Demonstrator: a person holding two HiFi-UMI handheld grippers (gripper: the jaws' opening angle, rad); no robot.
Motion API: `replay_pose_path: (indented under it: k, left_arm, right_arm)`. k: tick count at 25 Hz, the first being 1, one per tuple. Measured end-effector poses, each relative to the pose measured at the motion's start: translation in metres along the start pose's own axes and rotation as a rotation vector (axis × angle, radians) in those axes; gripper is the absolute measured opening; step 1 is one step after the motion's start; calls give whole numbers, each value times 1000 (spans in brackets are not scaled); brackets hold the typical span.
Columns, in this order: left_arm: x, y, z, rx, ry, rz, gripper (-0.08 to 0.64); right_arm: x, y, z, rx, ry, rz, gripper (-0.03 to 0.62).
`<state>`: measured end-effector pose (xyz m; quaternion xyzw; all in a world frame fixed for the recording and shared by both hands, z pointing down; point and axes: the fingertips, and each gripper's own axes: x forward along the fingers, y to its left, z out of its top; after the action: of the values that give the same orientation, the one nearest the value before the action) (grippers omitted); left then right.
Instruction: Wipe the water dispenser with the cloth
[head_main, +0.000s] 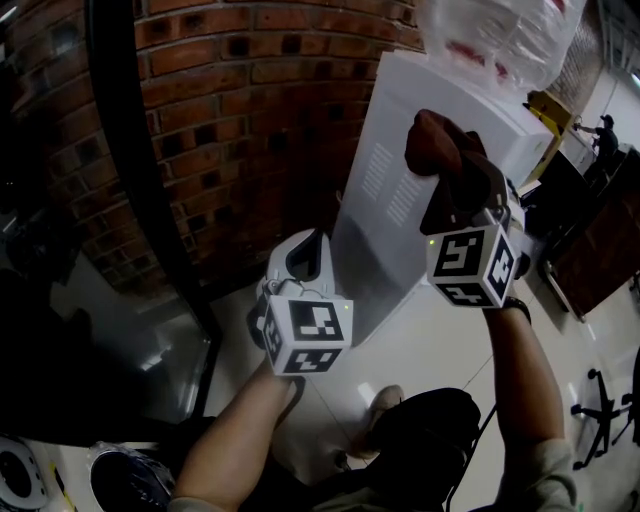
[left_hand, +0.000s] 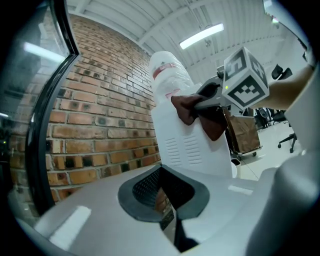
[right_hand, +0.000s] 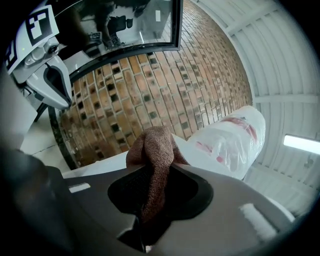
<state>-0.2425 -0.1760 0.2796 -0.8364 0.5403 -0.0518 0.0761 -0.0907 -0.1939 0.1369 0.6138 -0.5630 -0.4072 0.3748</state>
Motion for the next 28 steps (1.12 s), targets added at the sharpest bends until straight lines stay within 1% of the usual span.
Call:
replay_pose_path:
  k: [5, 10, 15, 24, 28]
  left_arm:
    - [1, 3, -10, 3, 21, 0, 0]
    - [2, 3, -16, 6, 29, -5, 0]
    - [3, 2, -21, 10, 37, -11, 0]
    - [2, 3, -27, 14, 40, -16, 0]
    - [2, 5, -31, 12, 49, -14, 0]
  right_arm:
    - [2, 38, -17, -22, 28, 59, 103]
    - [-1, 67, -31, -43, 51, 103, 103]
    - [-4, 102, -46, -68, 93, 169, 103]
    - [-11, 176, -81, -114, 184, 307, 103]
    - [-17, 222, -103, -156, 233, 403, 103]
